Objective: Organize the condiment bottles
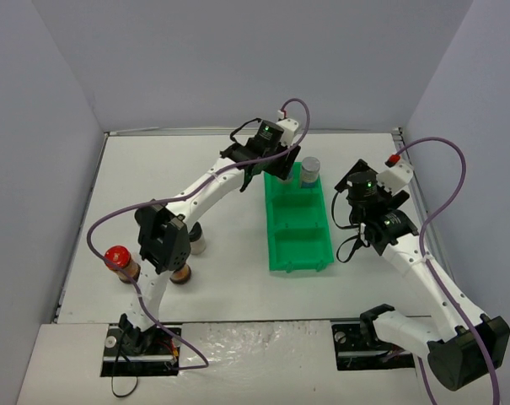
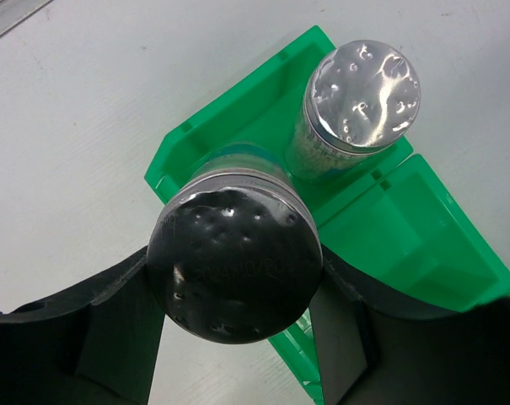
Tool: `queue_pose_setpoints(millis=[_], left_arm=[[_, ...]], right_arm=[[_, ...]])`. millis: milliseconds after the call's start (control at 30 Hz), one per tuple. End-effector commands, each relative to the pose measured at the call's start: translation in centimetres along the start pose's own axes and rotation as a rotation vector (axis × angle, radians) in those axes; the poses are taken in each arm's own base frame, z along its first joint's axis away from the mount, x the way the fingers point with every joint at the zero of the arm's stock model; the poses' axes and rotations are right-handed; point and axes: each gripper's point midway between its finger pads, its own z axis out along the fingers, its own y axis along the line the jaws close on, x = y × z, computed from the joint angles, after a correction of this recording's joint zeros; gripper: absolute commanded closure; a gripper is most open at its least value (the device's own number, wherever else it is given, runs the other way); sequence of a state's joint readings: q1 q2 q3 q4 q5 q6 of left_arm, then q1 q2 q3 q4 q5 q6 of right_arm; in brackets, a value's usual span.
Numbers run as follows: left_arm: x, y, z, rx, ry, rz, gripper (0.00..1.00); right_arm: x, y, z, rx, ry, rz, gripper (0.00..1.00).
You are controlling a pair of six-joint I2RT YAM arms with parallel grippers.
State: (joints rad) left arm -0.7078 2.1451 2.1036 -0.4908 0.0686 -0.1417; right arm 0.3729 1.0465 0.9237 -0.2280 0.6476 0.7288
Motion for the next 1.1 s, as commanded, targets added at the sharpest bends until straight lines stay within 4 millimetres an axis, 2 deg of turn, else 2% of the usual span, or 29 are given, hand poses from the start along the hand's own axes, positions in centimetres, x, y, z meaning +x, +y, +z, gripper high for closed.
queue_pose_setpoints(millis=[0,233,567,633,800,867,1033,1067], left_arm=[[-6.8,-0.9,-2.3,0.031,-0.206,0.016,1.0],[-5.1,-1.1,-0.8,0.038,-0.159,0.013,1.0],[-4.2,-1.1,-0.2,0.031,-0.114,0.015,1.0],[-3.9,-1.1,0.1,0.035,-0.099,0.015,0.94],[-3.5,-1.4,0.3,0.05,-0.078,0.017,0.88],[-3.3,-1.5,0.4,0.055,-0.074,0.02,0.78],[-3.0,-1.4,0.5,0.054,-0.061,0.024,0.66],[-2.8,-1.4,0.5,0.053,-0.054,0.024,0.57]], right_arm=[[-1.5,-0.3,-0.3,0.014,-0.059,0.035,0.0],[-1.5,-0.6,-0.4,0.017,-0.061,0.037,0.0],[-1.1,-0.6,-0.3,0.018,-0.053,0.034,0.0],[-1.1,-0.6,-0.3,0.018,-0.053,0.035,0.0],[-1.1,-0.6,-0.3,0.018,-0.053,0.036,0.0],[-1.0,-0.7,-0.3,0.02,-0.052,0.035,0.0],[-0.9,-0.7,-0.2,0.024,-0.048,0.033,0.0],[-0.9,-0.7,-0.2,0.022,-0.048,0.035,0.0]])
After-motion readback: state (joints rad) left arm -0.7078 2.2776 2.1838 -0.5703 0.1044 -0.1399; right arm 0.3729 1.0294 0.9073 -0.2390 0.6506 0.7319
